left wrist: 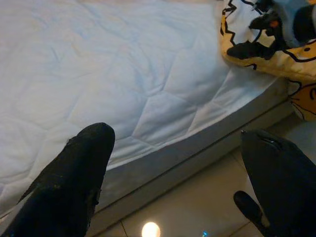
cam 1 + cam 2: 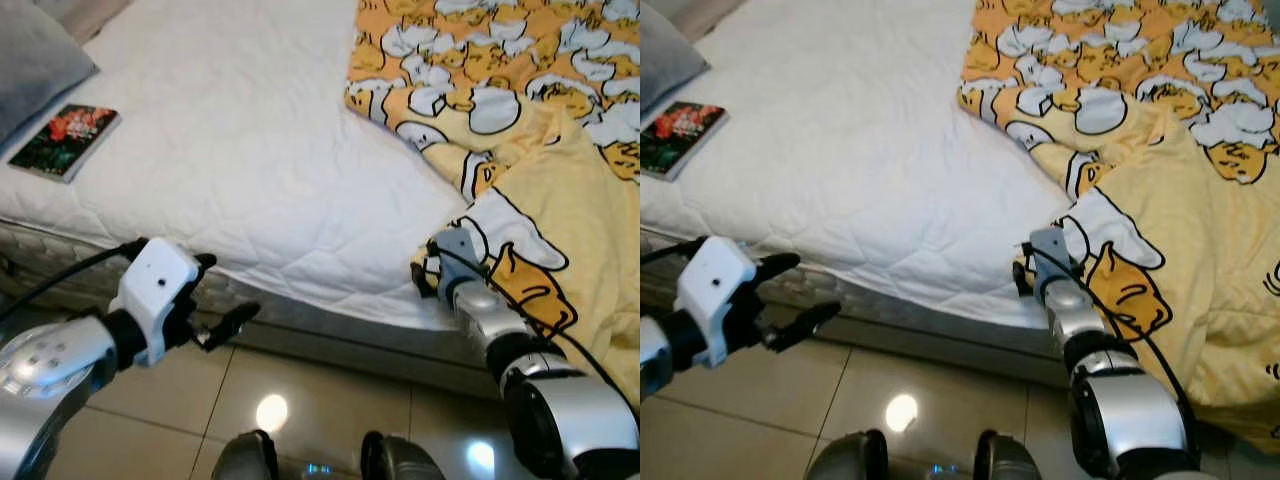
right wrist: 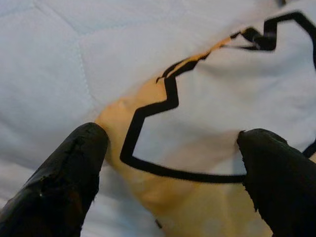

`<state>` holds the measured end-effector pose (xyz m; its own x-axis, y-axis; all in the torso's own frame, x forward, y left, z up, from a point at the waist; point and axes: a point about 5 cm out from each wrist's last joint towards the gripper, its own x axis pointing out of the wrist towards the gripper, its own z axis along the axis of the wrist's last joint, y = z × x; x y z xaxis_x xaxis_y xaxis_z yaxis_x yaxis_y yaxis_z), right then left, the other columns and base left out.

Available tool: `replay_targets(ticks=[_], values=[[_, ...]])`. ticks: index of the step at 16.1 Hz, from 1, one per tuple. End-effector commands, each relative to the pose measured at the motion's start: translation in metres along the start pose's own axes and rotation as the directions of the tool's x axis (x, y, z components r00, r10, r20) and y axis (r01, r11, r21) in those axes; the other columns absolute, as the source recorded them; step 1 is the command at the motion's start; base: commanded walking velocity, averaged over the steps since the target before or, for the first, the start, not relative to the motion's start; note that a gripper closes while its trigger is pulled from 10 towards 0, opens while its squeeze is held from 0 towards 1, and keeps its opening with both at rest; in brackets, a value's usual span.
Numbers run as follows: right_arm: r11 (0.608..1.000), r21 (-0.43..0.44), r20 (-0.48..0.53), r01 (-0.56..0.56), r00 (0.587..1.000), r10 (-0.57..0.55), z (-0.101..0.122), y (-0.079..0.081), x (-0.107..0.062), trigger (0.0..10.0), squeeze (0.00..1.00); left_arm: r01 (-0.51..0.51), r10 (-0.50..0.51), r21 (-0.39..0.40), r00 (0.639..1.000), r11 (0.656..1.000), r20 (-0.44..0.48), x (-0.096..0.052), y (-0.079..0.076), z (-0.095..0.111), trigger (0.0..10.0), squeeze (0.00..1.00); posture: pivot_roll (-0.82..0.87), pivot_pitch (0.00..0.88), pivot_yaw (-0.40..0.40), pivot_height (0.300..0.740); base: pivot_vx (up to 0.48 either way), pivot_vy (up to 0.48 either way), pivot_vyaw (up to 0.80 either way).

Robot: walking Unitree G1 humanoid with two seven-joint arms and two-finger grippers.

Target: Clean up the room

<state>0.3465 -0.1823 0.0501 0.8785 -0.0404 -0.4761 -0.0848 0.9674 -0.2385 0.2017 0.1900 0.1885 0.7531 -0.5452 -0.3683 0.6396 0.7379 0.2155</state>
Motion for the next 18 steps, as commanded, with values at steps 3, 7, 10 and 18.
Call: replay_targets(ticks=[3, 7, 10, 18], values=[[0.999, -0.05, -0.007, 0.009, 1.0, -0.009, -0.003, -0.003, 0.0, 1.3, 0.0, 0.001, -0.001, -0.012, 1.0, 1.0, -0.013, -0.01, -0.006, 0.002, 10.0, 0.0, 0.2, 0.228, 0.009, 0.74, 0.0, 0.0, 0.0], [0.996, -0.081, -0.013, 0.027, 1.0, -0.028, -0.002, -0.01, 0.0, 0.0, 0.0, 0.014, -0.014, -0.021, 0.999, 1.0, -0.028, -0.015, -0.011, 0.003, 10.0, 0.0, 0.2, 0.22, 0.002, 0.74, 0.0, 0.0, 0.0], [0.996, -0.085, -0.009, 0.032, 0.999, -0.033, 0.001, -0.013, 0.0, 0.0, 0.0, 0.009, -0.01, -0.034, 0.999, 0.999, -0.036, -0.018, -0.012, 0.003, 10.0, 0.0, 0.2, 0.222, -0.004, 0.74, 0.0, 0.0, 0.0], [0.997, -0.074, -0.017, 0.035, 0.999, -0.037, -0.001, -0.02, -0.001, 0.0, 0.0, 0.006, -0.009, -0.044, 0.999, 0.999, -0.052, -0.023, -0.014, 0.004, 10.0, 0.0, 0.21, 0.228, -0.005, 0.74, 0.0, 0.0, 0.0]])
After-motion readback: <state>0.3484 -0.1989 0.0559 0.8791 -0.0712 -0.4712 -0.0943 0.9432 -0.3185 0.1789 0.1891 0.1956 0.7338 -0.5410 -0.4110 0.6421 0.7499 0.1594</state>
